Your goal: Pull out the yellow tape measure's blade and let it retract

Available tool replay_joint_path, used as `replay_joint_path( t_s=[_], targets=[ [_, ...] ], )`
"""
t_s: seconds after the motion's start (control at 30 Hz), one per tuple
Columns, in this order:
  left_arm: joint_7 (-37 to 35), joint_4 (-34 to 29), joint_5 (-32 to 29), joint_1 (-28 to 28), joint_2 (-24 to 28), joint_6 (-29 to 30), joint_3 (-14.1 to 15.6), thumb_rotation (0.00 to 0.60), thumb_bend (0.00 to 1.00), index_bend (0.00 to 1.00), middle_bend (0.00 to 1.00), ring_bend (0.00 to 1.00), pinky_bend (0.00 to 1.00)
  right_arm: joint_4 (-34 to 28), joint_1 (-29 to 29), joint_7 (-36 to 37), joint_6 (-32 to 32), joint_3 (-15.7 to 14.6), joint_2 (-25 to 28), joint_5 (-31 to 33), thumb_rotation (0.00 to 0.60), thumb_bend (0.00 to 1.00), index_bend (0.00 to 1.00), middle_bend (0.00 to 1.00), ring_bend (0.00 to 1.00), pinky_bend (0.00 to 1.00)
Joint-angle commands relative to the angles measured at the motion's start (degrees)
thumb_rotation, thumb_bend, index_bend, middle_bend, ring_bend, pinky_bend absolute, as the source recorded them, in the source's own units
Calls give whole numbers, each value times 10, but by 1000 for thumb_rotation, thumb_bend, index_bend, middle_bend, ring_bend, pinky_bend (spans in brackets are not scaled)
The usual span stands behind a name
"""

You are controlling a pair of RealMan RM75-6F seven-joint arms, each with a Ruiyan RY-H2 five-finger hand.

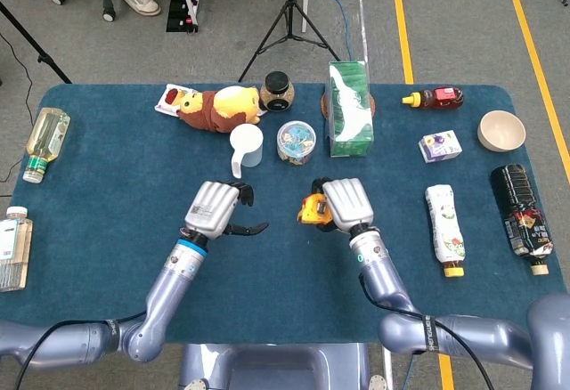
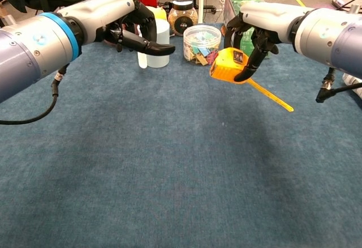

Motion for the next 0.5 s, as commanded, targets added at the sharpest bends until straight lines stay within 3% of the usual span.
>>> replay_joint_path(
  t_s=[0.03,0.13,0.23,0.4,0.5],
  targets=[
    [6,10,-3,-7,-9,2,0,304,128,500,512,519,547,3,3,-2,1,5,-4,7,599,285,654,690,763,742],
    [14,22,-4,-15,-20,4,2,300,142,500,512,507,543,6,6,-3,2,8,-8,12,598,286,654,690,763,743],
    [20,32,-4,-21,-28,5,3,289,168,500,501,381,467,7,8,-3,3,11,-10,14,599,287,654,690,763,744],
    [30,44,-3,-30,-39,8,2,290,178,500,319,121,224,9,12,-3,4,18,-12,21,599,286,654,690,765,746],
    [31,48,-6,-35,-42,7,-1,288,184,500,244,36,170,9,13,-3,3,20,-11,23,599,286,654,690,766,747]
  ],
)
